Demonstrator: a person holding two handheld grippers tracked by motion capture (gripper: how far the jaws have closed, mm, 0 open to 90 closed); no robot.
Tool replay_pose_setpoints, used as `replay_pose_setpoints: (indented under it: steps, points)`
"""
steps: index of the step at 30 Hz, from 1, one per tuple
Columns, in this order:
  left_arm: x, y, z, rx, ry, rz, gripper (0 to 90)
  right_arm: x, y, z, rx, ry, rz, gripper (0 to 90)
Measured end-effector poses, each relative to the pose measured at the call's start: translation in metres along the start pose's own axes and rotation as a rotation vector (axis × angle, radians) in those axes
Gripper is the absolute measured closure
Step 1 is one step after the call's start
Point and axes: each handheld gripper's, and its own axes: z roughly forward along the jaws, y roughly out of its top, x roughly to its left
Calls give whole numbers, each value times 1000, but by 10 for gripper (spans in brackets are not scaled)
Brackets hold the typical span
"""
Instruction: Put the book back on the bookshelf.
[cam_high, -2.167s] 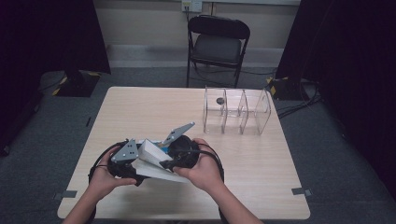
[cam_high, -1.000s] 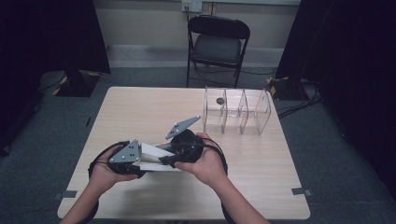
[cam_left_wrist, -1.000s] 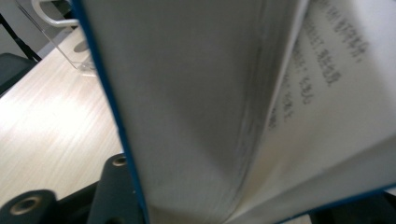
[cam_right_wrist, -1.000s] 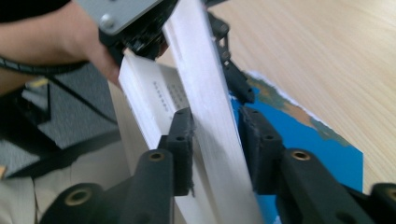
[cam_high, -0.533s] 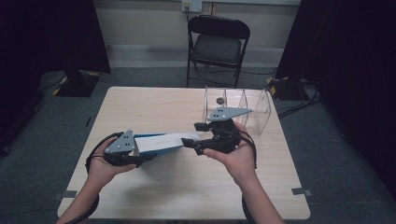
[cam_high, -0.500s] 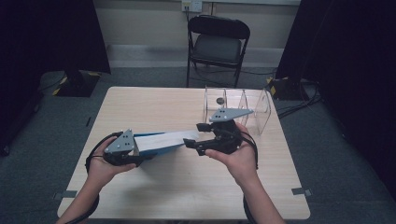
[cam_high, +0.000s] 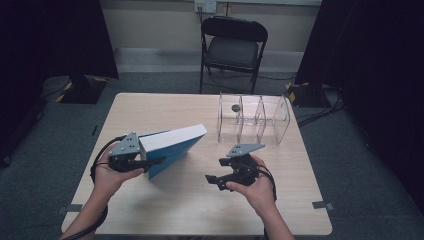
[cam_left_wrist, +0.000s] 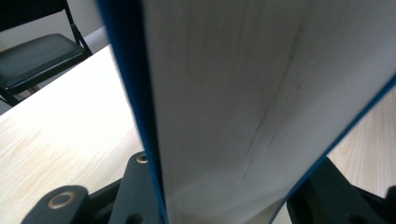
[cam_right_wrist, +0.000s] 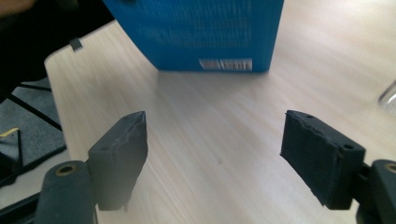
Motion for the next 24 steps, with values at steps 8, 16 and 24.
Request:
replay_pose_setpoints:
  steps: [8, 16, 24]
  points:
    - [6, 1, -1, 5, 9, -26, 609, -11, -54, 39, 88, -30, 7, 209]
    - [11, 1, -3, -4, 13, -58, 609, -17, -84, 52, 94, -102, -19, 193]
    - [23, -6, -9, -27, 43, -127, 609, -13, -88, 57, 70, -159, -72, 183]
